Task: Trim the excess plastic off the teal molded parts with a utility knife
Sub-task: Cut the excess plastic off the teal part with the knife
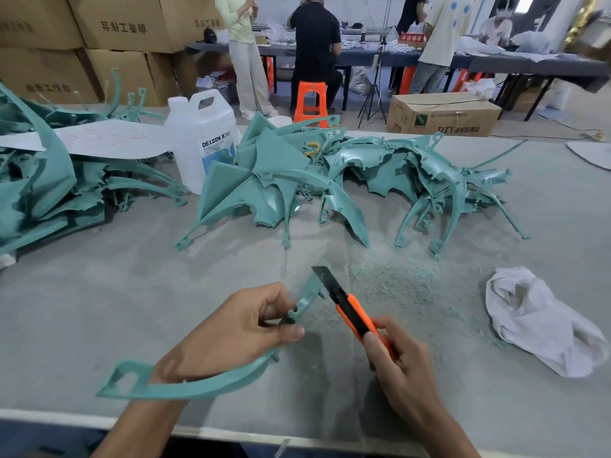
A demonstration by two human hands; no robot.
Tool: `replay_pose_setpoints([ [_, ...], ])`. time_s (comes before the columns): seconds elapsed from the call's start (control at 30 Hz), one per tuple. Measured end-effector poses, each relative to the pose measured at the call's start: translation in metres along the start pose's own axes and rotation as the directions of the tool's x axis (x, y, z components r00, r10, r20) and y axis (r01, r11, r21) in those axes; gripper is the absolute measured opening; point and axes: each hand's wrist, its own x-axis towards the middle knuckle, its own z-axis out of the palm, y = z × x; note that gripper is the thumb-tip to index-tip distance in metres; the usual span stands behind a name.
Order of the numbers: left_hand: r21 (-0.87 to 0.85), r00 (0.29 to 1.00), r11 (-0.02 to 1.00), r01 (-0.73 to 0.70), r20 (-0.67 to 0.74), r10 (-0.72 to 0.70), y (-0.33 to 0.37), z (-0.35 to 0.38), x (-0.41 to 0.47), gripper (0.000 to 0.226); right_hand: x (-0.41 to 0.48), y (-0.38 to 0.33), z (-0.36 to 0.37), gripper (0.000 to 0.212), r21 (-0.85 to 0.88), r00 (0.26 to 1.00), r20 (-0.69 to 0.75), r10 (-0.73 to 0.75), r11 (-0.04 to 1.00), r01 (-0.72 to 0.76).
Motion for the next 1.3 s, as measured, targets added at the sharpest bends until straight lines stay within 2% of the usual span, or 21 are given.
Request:
replay_pose_setpoints([
  [0.13,-0.023,0.996,1.0,-0.007,0.084,0.009,0.009,0.003,-0.006,0.022,0.01,-0.001,0.007,0.01,-0.163,0.99,-0.09,0.11,0.979,-0.124],
  [0.2,-0.009,0.999,1.0,-0.012,0.053,0.013,0.014,0.007,-0.009,0.023,0.012,-0.002,0.008,0.011,-0.165,0.98,-0.109,0.168,0.969,-0.184],
  [0.3,-0.093,0.999,0.996,0.002,-0.034,-0.006,0.027,0.017,-0.012,0.026,0.017,-0.014,0.004,0.026,0.254,0.949,-0.091,0.3,0.929,-0.27],
  [0.4,-0.289,0.998,0.957,0.032,0.057,-0.017,0.042,0.026,-0.016,0.029,0.023,-0.029,0.0,0.039,0.591,0.914,0.013,0.405,0.735,-0.333],
  [0.47,-0.366,0.992,0.929,0.053,0.123,-0.008,0.046,0.028,-0.017,0.024,0.025,-0.036,0.0,0.038,0.664,0.911,0.131,0.391,0.648,-0.373],
  [0.53,-0.427,0.996,0.902,0.062,0.088,-0.027,0.041,0.03,-0.016,0.016,0.026,-0.041,-0.001,0.035,0.728,0.897,0.217,0.384,0.549,-0.411],
  [0.6,-0.464,0.98,0.877,0.124,-0.079,-0.18,0.028,0.031,-0.015,0.019,0.028,-0.045,-0.005,0.038,0.791,0.893,0.218,0.394,0.464,-0.398],
  [0.63,-0.584,0.954,0.8,0.138,-0.138,-0.266,0.02,0.033,-0.017,0.027,0.03,-0.047,-0.008,0.036,0.818,0.896,0.199,0.397,0.436,-0.375],
  [0.67,-0.701,0.927,0.697,0.153,-0.142,-0.347,0.012,0.037,-0.018,0.035,0.032,-0.049,-0.012,0.032,0.835,0.902,0.175,0.394,0.426,-0.348],
  [0.7,-0.706,0.903,0.68,0.196,-0.14,-0.406,0.002,0.039,-0.024,0.039,0.034,-0.049,-0.016,0.027,0.842,0.913,0.144,0.382,0.438,-0.316],
  [0.73,-0.607,0.887,0.745,0.277,-0.137,-0.441,-0.005,0.04,-0.032,0.036,0.036,-0.049,-0.019,0.022,0.841,0.922,0.112,0.37,0.459,-0.286],
  [0.8,-0.185,0.88,0.865,0.467,0.0,-0.476,-0.014,0.044,-0.048,0.027,0.039,-0.048,-0.025,0.014,0.831,0.93,0.036,0.366,0.505,-0.231],
  [0.87,0.189,0.911,0.917,0.35,0.16,-0.381,-0.01,0.047,-0.056,0.026,0.041,-0.048,-0.025,0.012,0.798,0.937,-0.004,0.35,0.566,-0.208],
  [0.9,0.273,0.938,0.932,0.24,0.181,-0.295,-0.005,0.051,-0.057,0.027,0.041,-0.047,-0.022,0.011,0.779,0.944,-0.006,0.331,0.593,-0.204],
  [0.93,0.28,0.97,0.946,0.166,0.124,-0.207,0.004,0.056,-0.056,0.025,0.04,-0.049,-0.017,0.009,0.759,0.947,0.0,0.32,0.617,-0.209],
  [1.0,0.362,0.98,0.932,0.021,-0.194,0.053,0.016,0.063,-0.047,0.021,0.037,-0.052,-0.006,0.015,0.702,0.953,0.016,0.303,0.675,-0.227],
  [1.03,0.494,0.915,0.868,-0.053,-0.325,0.241,0.02,0.062,-0.04,0.026,0.036,-0.053,-0.001,0.019,0.674,0.958,0.03,0.286,0.702,-0.231],
  [1.1,0.712,0.814,0.7,-0.055,-0.374,0.445,0.028,0.051,-0.02,0.036,0.035,-0.056,0.006,0.02,0.618,0.964,0.065,0.256,0.749,-0.24],
  [1.17,0.794,0.864,0.604,0.074,-0.353,0.359,0.033,0.036,-0.001,0.03,0.035,-0.058,0.007,0.028,0.547,0.971,0.075,0.227,0.805,-0.23],
  [1.23,0.787,0.923,0.604,0.125,-0.315,0.219,0.03,0.027,0.01,0.025,0.035,-0.061,0.004,0.027,0.456,0.976,0.041,0.216,0.865,-0.211],
  [1.3,0.789,0.926,0.604,0.114,-0.304,0.222,0.025,0.026,0.013,0.027,0.032,-0.062,-0.001,0.018,0.404,0.973,0.0,0.231,0.89,-0.212],
])
